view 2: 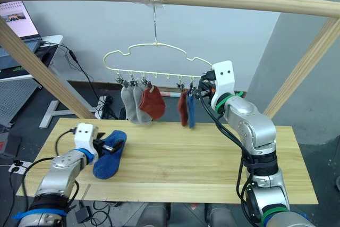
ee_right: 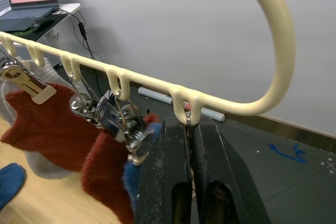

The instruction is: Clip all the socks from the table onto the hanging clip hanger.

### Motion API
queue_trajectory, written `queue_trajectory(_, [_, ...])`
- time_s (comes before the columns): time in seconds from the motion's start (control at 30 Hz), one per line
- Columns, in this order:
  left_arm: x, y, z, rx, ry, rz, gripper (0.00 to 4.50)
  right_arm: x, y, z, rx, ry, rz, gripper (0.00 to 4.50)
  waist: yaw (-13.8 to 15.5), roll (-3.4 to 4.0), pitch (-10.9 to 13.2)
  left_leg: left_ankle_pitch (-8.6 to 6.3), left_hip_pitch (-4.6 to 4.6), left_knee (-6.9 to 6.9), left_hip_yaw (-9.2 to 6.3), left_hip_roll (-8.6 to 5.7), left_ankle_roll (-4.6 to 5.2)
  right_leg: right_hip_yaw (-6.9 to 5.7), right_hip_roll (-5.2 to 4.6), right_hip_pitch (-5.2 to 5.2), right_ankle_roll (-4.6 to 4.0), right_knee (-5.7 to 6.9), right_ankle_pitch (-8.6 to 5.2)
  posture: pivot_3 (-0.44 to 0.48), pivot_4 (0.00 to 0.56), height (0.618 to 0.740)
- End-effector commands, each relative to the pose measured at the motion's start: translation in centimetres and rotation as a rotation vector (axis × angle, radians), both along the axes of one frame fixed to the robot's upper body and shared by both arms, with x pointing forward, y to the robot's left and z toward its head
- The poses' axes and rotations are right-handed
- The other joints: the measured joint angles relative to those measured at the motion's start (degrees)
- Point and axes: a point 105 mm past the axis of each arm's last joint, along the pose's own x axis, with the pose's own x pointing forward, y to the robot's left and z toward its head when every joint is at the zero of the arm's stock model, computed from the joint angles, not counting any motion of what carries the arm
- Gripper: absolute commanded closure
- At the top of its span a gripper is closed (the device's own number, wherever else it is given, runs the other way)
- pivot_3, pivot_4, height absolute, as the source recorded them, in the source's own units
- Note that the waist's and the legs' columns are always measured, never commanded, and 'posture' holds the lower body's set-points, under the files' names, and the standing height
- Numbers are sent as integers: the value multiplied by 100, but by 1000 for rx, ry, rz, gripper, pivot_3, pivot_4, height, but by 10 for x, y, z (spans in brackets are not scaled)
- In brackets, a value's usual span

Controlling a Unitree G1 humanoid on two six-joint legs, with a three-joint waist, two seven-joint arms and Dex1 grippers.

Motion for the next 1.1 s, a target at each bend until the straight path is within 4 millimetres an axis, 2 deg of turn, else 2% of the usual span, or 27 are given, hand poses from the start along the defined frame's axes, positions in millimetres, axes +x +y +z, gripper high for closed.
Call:
queue_trajectory(0.03, [-1, 26, -9, 37, 46, 84, 24, -4, -2, 14, 2, -41, 3, 4500, 0, -4, 2, 0, 0, -1, -3, 1, 0, -1, 1, 0, -3, 0, 1, 229, 228, 740])
queue_trajectory(0.1, [-10, 22, -22, -37, 146, 73, 24, -4, -6, 16, -1, -41, -7, 4500, -11, -4, 2, 0, 2, -3, -6, 2, 0, -3, 2, 0, -4, 2, 1, 229, 228, 740])
queue_trajectory(0.17, [-13, 22, -26, -62, 175, 81, 24, -4, -8, 16, -7, -42, -14, 4500, -23, -3, 3, 0, 2, -4, -1, 1, 0, 2, 2, 1, -3, 2, 0, 229, 228, 740])
queue_trajectory(0.2, [-14, 23, -27, -83, 178, 104, 401, -4, -10, 16, -10, -42, -22, 4500, -24, -3, 3, 0, 3, -4, 1, 1, 0, 3, 1, 2, -2, 1, 0, 208, 227, 740])
queue_trajectory(0.27, [-13, 13, -24, -116, 153, 65, 827, -4, -16, 17, -14, -42, -36, 4500, -48, -1, 3, 0, 4, -3, 2, 1, 0, 3, 0, 2, 0, 1, -1, 202, 228, 740])
queue_trajectory(0.5, [-18, -36, -15, -159, 127, -175, 2821, -3, -25, 18, -20, -38, -55, 4500, -48, 11, 11, 0, 4, -2, 1, -2, 0, 2, -5, 6, 1, 1, -2, 198, 228, 740])
queue_trajectory(0.6, [-18, -49, -9, -180, 104, -222, 3681, -2, -26, 17, -22, -32, -57, 4500, -56, 10, 11, 0, 4, -1, 1, -2, 0, 2, -6, 7, 3, 0, -2, 206, 230, 740])
queue_trajectory(0.63, [-16, -64, -2, -205, 71, -288, 3965, -2, -30, 16, -8, -13, -66, 4500, -58, 9, 13, 0, 4, -1, 0, -2, 0, 2, -5, 6, 3, 0, -2, 206, 230, 740])
queue_trajectory(0.67, [-10, -92, 17, -259, 2, -401, 4273, -1, -35, 15, 31, 28, -80, 4500, -49, 10, 17, 0, 3, -1, -1, -2, 0, 1, -5, 6, 3, 0, -2, 206, 230, 740])
queue_trajectory(0.7, [-9, -111, 31, -296, -47, -481, 4477, -1, -38, 14, 60, 58, -88, 4500, -34, 8, 23, 0, 2, -1, -3, -2, 0, -1, -5, 5, 3, 0, -2, 206, 230, 740])
queue_trajectory(0.8, [-7, -153, 63, -383, -132, -633, 4477, -2, -45, 15, 154, 152, -102, 4500, 13, -2, 35, 0, -9, 4, -7, -3, 0, -4, -6, 9, 6, -11, 1, 200, 225, 740])
queue_trajectory(0.9, [-9, -186, 88, -476, -193, -723, 4477, -6, -47, 17, 230, 258, -103, 4500, -5, -2, 38, 0, -16, 6, -8, -4, 0, -1, -5, 9, 3, -21, 13, 188, 219, 740])
queue_trajectory(1.0, [-13, -218, 111, -523, -289, -824, 4477, -8, -45, 25, 388, 348, -119, 4500, -38, -1, 38, 0, -14, 1, -7, -4, 0, 2, -4, 11, -10, -30, 21, 172, 215, 740])
queue_trajectory(1.1, [-12, -232, 124, -540, -343, -845, 4477, -6, -43, 29, 472, 370, -143, 4500, -53, 0, 38, 0, -17, -8, -13, -3, 0, -4, -3, 11, -13, -44, 22, 172, 215, 740])
